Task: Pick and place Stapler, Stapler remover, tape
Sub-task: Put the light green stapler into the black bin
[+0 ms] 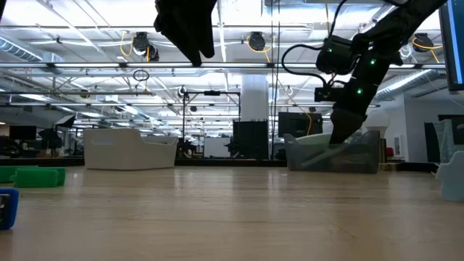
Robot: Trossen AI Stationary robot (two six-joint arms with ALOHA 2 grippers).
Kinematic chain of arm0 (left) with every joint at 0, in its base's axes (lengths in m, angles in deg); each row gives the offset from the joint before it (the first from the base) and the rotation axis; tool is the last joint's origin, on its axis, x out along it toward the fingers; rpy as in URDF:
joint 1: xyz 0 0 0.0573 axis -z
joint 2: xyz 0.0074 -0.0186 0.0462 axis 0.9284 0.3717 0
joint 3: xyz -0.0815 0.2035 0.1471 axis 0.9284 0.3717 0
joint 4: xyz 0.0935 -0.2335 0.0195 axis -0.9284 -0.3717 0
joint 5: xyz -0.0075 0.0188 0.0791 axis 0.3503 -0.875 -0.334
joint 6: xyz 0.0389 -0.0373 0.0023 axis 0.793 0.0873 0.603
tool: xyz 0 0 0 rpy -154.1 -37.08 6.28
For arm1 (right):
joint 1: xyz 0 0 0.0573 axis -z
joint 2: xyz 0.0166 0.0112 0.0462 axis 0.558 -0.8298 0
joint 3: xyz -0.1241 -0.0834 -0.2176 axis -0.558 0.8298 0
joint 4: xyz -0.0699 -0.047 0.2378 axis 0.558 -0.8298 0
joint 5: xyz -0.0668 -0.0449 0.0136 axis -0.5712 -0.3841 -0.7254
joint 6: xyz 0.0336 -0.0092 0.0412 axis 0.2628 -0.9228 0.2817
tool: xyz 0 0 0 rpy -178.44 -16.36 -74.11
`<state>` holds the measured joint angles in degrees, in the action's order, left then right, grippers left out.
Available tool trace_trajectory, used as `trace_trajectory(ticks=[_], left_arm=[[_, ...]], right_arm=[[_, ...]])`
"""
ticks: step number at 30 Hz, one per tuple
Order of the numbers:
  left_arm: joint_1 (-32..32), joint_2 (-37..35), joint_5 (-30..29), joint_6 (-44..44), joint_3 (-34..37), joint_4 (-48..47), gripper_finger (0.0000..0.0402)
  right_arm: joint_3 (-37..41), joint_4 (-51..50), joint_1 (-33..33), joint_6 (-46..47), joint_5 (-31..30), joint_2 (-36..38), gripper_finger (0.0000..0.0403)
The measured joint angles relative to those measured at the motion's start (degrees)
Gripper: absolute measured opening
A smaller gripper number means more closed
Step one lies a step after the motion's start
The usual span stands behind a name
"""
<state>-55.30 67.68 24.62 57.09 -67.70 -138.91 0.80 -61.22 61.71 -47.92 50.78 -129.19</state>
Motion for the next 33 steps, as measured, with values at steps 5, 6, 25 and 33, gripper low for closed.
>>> trace_trajectory(ticks=[5, 6, 25, 33], left_arm=[[0.00, 0.00, 0.02, -0.02, 0.00, 0.30, 0.0271], [0.00, 0.00, 0.02, -0.02, 0.00, 0.37, 0.0271], [0.00, 0.00, 0.04, 1.14, 0.00, 1.45, 0.0271], [0.00, 0.00, 0.04, 2.73, 0.00, 2.75, 0.0271]], right_arm=[[-0.03, 0.05, 0.01, 0.00, -0.36, -0.92, 0.0117], [-0.03, -0.06, 0.07, -0.01, -0.47, -0.93, 0.0119], [0.10, -2.11, 1.44, -3.02, -1.26, -1.06, 0.0160], [0.10, -2.04, 1.42, -4.03, -1.34, -1.03, 0.0181]])
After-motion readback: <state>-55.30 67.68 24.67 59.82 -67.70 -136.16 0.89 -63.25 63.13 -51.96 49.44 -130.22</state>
